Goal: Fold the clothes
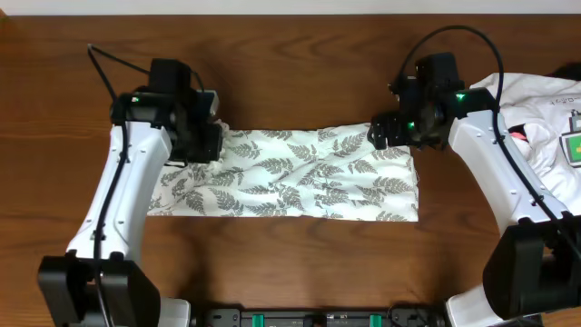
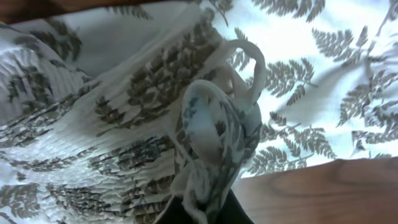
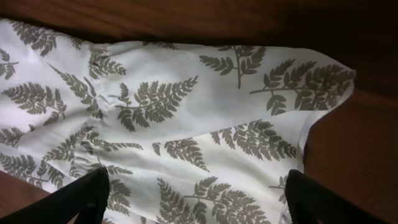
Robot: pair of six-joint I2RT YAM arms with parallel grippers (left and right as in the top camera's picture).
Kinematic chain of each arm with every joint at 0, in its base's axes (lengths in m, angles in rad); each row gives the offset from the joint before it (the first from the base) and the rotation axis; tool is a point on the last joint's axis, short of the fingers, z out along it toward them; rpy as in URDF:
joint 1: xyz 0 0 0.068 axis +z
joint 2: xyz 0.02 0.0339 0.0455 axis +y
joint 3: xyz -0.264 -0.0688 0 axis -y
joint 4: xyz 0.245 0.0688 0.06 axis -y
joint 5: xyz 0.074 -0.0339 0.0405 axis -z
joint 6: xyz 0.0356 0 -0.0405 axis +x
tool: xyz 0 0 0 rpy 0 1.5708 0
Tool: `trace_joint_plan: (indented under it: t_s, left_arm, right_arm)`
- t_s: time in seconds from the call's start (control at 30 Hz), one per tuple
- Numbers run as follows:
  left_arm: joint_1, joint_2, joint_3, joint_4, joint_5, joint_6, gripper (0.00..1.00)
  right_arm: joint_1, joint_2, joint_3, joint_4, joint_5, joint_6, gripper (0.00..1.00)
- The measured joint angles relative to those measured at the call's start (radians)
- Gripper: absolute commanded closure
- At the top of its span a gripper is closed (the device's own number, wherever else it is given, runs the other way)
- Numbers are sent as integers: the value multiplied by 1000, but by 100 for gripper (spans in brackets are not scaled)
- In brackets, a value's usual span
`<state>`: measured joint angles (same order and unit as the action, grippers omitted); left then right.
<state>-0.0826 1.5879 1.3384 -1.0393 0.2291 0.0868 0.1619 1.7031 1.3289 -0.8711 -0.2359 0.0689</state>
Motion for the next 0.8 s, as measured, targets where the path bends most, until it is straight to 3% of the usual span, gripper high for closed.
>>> trace_joint_plan:
  t_s: [0.1,0.33,0.73,0.8]
  left_arm:
    - [-13,0,-8,1,0,0,92]
    - [-48,0,-8,7,0,0,66]
    - [-63,0,-8,47,0,0,64]
    - [-63,0,-8,53,-4,0,70]
  right_arm:
    - [0,0,0,0,0,3,12]
    - [0,0,0,0,0,4,11]
    - [0,0,0,-1,0,7,11]
    - [0,0,0,-2,0,7,11]
